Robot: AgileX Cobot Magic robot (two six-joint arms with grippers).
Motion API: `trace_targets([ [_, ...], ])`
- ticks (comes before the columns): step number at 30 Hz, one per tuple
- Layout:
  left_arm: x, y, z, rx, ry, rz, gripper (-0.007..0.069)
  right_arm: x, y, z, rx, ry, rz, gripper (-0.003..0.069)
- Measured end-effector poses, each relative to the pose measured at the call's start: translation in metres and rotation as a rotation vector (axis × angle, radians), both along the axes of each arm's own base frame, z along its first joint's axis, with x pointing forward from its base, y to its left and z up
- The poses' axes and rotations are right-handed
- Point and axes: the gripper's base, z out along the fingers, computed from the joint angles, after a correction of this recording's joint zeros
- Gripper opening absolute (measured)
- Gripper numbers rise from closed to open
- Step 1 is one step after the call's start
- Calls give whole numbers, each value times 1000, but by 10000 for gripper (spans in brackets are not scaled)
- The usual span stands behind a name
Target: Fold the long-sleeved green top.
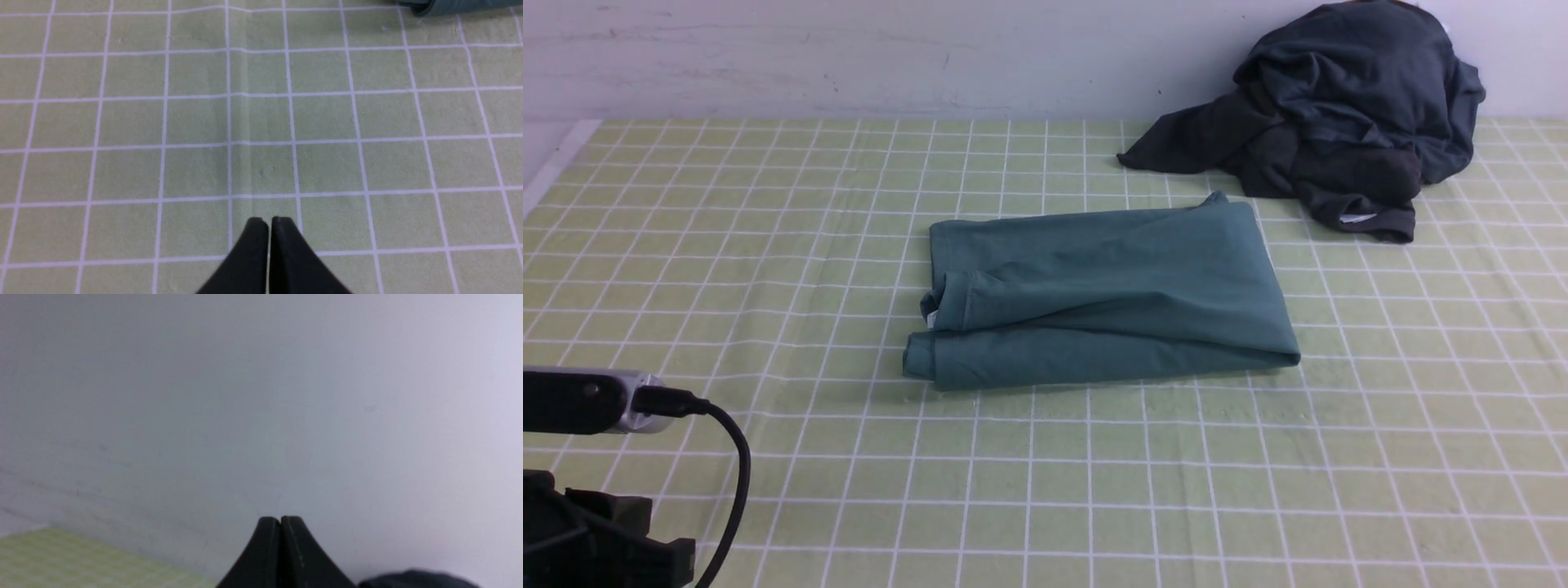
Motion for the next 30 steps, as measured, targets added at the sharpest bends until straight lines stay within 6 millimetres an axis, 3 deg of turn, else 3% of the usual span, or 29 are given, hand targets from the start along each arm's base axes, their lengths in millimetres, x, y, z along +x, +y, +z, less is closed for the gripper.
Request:
trace_targets([
  [2, 0, 0, 0, 0, 0, 0, -4, -1, 0, -11, -10, 35, -1, -11],
  [3, 0, 0, 0, 0, 0, 0, -4, -3, -1, -40, -38, 131, -4, -11],
  [5, 0, 0, 0, 0, 0, 0, -4, -5, -2, -52, -49, 170, -5, -11],
  [7, 0, 0, 0, 0, 0, 0, -4, -12, -4, -84, -79, 276, -8, -11],
  [11, 0, 0, 0, 0, 1, 0, -4, -15, -7, -104, -111, 404, -34, -10],
  [16, 0, 0, 0, 3, 2, -1, -4, -27, -17, -113, -60, 540, -104, -10],
  [23, 0, 0, 0, 1, 5, 0, -4, -57, -36, -115, 38, 505, -263, -10],
  [30, -1, 0, -1, 1, 11, 1, -4, -58, -44, -115, 54, 493, -405, -10],
])
